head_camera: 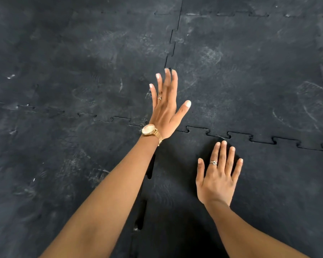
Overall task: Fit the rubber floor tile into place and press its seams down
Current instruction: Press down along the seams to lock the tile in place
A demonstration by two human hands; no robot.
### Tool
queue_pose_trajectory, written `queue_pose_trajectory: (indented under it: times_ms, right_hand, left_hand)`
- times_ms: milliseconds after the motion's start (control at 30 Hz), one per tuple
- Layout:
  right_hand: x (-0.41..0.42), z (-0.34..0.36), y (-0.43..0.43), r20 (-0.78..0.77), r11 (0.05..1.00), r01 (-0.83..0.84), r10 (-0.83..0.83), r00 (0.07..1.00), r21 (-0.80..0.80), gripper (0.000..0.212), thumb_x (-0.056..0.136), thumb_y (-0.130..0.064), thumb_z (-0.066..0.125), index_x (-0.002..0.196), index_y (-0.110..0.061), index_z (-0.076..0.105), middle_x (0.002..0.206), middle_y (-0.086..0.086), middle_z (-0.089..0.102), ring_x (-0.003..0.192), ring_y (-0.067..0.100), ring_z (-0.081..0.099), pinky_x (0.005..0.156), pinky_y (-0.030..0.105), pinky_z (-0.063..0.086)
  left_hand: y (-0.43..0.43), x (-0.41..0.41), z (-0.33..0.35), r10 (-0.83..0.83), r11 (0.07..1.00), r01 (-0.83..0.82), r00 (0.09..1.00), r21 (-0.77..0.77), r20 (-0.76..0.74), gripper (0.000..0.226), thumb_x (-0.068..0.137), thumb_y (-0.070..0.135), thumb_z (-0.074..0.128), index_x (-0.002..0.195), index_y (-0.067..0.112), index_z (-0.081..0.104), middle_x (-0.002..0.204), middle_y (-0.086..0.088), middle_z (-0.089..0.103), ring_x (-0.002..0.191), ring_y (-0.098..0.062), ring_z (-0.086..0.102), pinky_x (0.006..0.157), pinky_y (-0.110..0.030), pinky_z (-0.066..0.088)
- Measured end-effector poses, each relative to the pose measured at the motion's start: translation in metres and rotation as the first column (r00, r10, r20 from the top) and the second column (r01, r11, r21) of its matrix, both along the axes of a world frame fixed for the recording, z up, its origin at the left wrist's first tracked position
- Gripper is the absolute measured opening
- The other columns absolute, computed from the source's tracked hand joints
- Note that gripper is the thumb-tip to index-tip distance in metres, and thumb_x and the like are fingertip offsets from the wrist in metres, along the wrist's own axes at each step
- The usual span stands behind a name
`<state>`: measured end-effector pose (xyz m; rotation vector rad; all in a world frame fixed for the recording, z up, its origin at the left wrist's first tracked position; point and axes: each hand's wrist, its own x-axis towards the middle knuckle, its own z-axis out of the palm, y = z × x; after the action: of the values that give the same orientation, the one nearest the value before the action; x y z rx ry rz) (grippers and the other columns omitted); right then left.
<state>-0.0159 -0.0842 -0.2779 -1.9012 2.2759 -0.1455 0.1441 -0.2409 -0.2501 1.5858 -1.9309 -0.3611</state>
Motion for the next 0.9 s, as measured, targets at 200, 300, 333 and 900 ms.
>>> queue_pose_trajectory:
  times_ms: [200, 300, 333, 900]
  right_hand:
    - [0.001, 0.0, 0.0, -0.013, 1.0, -0.01, 0.011, 1.0, 0.011, 0.068, 0.099, -0.047, 0.017, 0.154, -0.006, 0.015, 0.162, 0.008, 0.013, 0.15, 0.028, 0.006, 0.121, 0.053, 0.005]
    - [0.001, 0.004, 0.0, -0.008, 1.0, -0.001, 0.001, 1.0, 0.015, 0.068, 0.099, -0.046, 0.018, 0.153, -0.006, 0.017, 0.162, 0.009, 0.015, 0.15, 0.029, 0.008, 0.12, 0.054, 0.007]
    - [0.001, 0.004, 0.0, -0.011, 1.0, -0.002, 0.002, 1.0, 0.011, 0.068, 0.099, -0.046, 0.019, 0.153, -0.006, 0.017, 0.162, 0.009, 0.016, 0.15, 0.029, 0.008, 0.12, 0.054, 0.007]
    - [0.0, -0.003, 0.0, -0.042, 0.999, -0.013, 0.014, 0.999, 0.041, 0.068, 0.1, -0.049, 0.015, 0.154, -0.009, 0.007, 0.163, 0.006, 0.005, 0.15, 0.026, -0.002, 0.121, 0.052, 0.002]
  left_hand:
    - [0.042, 0.004, -0.025, -0.13, 0.981, 0.106, 0.981, 0.162, 0.147, 0.084, 0.097, 0.055, 0.034, 0.153, 0.01, -0.009, 0.162, -0.021, -0.011, 0.148, -0.033, -0.02, 0.121, -0.054, -0.01]
    - [0.04, 0.004, -0.015, -0.11, 0.986, 0.112, 0.994, 0.124, -0.019, 0.083, 0.097, 0.047, 0.04, 0.153, 0.011, -0.009, 0.163, -0.02, -0.01, 0.149, -0.032, -0.018, 0.121, -0.048, -0.013]
    - [0.04, 0.004, -0.012, -0.08, 0.993, 0.087, 0.993, 0.079, -0.09, 0.084, 0.097, 0.047, 0.041, 0.154, 0.012, -0.011, 0.163, -0.017, -0.012, 0.15, -0.03, -0.019, 0.12, -0.043, -0.016]
    - [0.125, 0.016, -0.008, 0.093, 0.994, -0.083, 0.983, 0.071, -0.157, 0.089, 0.096, 0.063, 0.032, 0.155, 0.016, -0.016, 0.164, -0.005, -0.018, 0.149, -0.031, -0.02, 0.121, -0.038, -0.014]
